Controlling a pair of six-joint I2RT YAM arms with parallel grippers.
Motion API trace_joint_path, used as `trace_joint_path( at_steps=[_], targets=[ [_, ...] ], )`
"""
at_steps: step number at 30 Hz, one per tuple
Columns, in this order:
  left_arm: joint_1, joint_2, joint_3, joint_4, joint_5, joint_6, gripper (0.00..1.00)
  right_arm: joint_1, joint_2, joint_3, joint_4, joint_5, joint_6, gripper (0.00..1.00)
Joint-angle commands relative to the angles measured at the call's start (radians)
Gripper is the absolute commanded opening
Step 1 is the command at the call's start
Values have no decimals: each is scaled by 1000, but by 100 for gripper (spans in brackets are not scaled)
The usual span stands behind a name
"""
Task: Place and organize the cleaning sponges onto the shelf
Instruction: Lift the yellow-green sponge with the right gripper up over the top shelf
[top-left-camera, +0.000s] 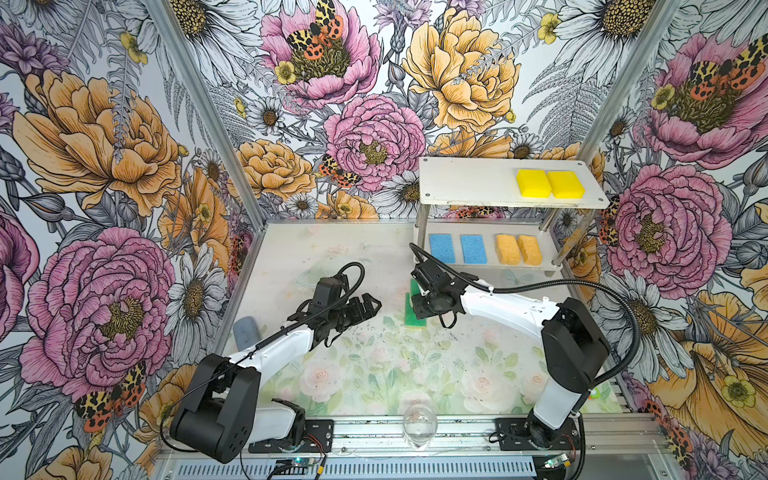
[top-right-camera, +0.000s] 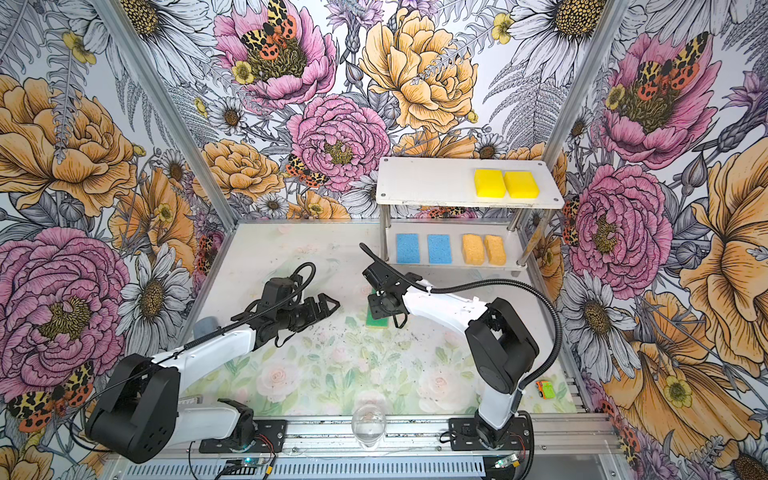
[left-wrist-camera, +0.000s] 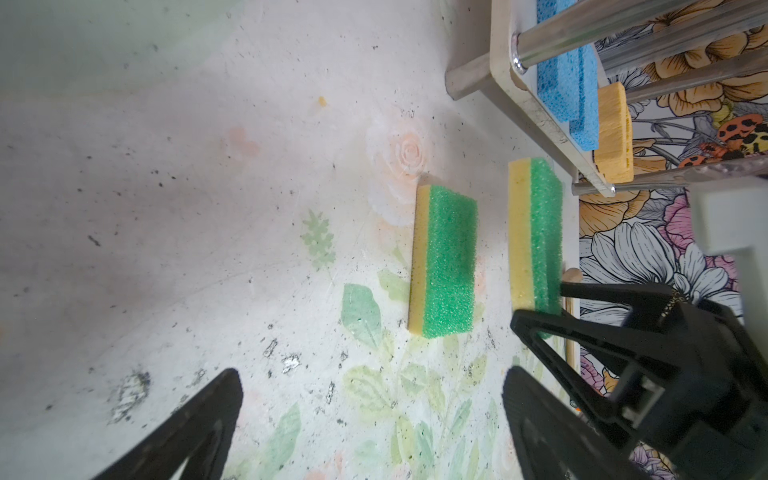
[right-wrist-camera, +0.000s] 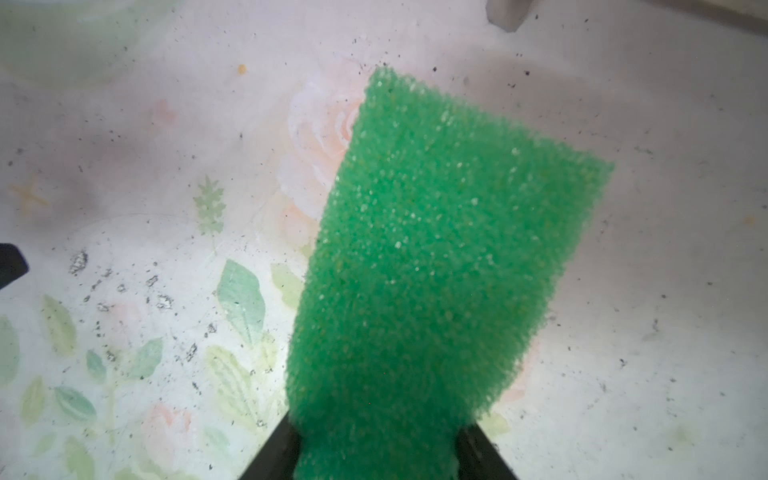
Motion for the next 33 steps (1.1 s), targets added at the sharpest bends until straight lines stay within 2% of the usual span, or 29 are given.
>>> trace_joint_path(
  at_steps=[1, 13, 33],
  targets=[
    [12, -13, 1, 18, 12, -1, 99, -17, -68, 8, -32, -47, -48, 49],
    [13, -6, 15, 16, 18, 8, 99, -69, -179, 98, -151, -22, -158, 49],
    [11, 3, 28, 12, 21, 5, 99, -171, -300, 386, -352, 1, -316, 49]
  ],
)
